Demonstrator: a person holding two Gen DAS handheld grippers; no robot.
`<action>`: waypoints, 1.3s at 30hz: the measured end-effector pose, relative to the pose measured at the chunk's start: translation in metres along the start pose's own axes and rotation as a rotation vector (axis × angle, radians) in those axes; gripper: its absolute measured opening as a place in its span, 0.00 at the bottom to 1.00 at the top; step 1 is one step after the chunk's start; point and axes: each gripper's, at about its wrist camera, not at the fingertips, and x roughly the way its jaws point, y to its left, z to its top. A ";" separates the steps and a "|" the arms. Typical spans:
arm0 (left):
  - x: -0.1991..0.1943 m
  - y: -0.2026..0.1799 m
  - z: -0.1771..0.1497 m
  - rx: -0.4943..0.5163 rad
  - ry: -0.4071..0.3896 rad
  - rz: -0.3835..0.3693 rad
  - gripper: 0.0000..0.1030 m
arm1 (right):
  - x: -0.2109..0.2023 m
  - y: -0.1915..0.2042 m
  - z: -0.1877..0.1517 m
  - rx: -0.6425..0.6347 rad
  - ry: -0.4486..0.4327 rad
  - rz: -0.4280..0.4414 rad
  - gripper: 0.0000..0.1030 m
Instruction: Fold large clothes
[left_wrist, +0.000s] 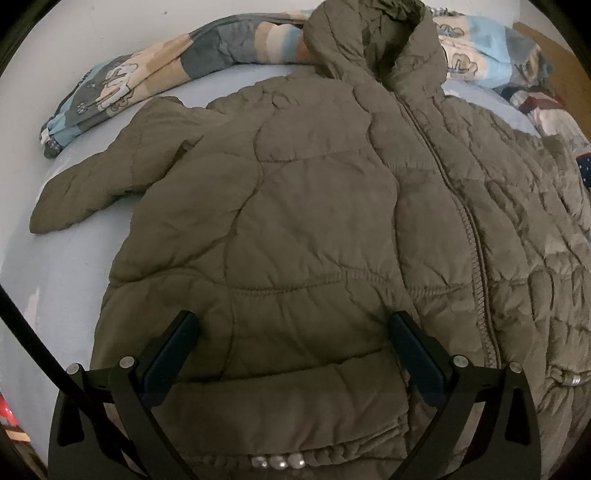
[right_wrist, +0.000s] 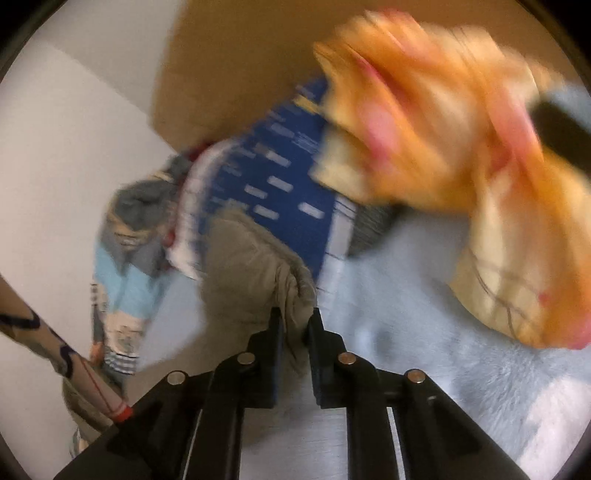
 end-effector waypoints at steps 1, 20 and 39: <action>-0.001 0.000 0.000 -0.002 -0.001 -0.003 1.00 | -0.009 0.019 0.002 -0.025 -0.020 0.021 0.13; -0.034 0.037 0.009 -0.078 -0.087 -0.030 1.00 | -0.096 0.342 -0.190 -0.393 0.212 0.678 0.12; -0.031 0.052 0.008 -0.129 -0.077 -0.028 1.00 | 0.047 0.374 -0.431 -0.510 0.747 0.609 0.51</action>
